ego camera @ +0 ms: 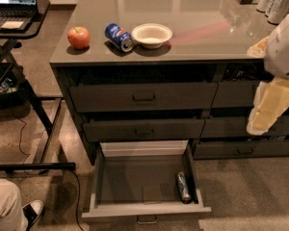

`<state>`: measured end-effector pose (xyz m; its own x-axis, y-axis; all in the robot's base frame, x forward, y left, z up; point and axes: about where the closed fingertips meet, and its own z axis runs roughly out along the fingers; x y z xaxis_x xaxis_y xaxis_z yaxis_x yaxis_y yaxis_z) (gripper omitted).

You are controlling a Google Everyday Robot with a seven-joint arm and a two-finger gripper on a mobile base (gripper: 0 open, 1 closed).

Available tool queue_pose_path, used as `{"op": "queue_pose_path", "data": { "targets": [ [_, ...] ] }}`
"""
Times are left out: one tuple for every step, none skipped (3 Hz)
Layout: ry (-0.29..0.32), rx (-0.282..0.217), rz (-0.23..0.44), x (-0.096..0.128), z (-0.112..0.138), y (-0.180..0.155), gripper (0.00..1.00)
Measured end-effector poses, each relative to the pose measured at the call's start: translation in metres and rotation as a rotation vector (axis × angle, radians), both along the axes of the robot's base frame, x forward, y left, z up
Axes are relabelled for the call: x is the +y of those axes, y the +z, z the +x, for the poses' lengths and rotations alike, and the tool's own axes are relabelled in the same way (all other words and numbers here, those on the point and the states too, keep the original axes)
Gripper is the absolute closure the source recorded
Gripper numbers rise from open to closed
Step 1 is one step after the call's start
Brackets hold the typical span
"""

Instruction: Pick redbull can from bottom drawer and place on counter

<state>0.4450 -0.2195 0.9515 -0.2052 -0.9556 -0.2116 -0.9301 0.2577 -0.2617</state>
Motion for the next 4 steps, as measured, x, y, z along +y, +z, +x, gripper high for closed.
{"op": "queue_pose_path", "data": {
  "targets": [
    [0.039, -0.001, -0.026, -0.016, 0.015, -0.076, 0.00],
    [0.100, 0.012, -0.039, -0.026, 0.038, -0.168, 0.00],
    [0.172, 0.028, -0.036, -0.026, 0.071, -0.261, 0.00],
    [0.172, 0.028, -0.036, -0.026, 0.071, -0.261, 0.00]
  ]
}}
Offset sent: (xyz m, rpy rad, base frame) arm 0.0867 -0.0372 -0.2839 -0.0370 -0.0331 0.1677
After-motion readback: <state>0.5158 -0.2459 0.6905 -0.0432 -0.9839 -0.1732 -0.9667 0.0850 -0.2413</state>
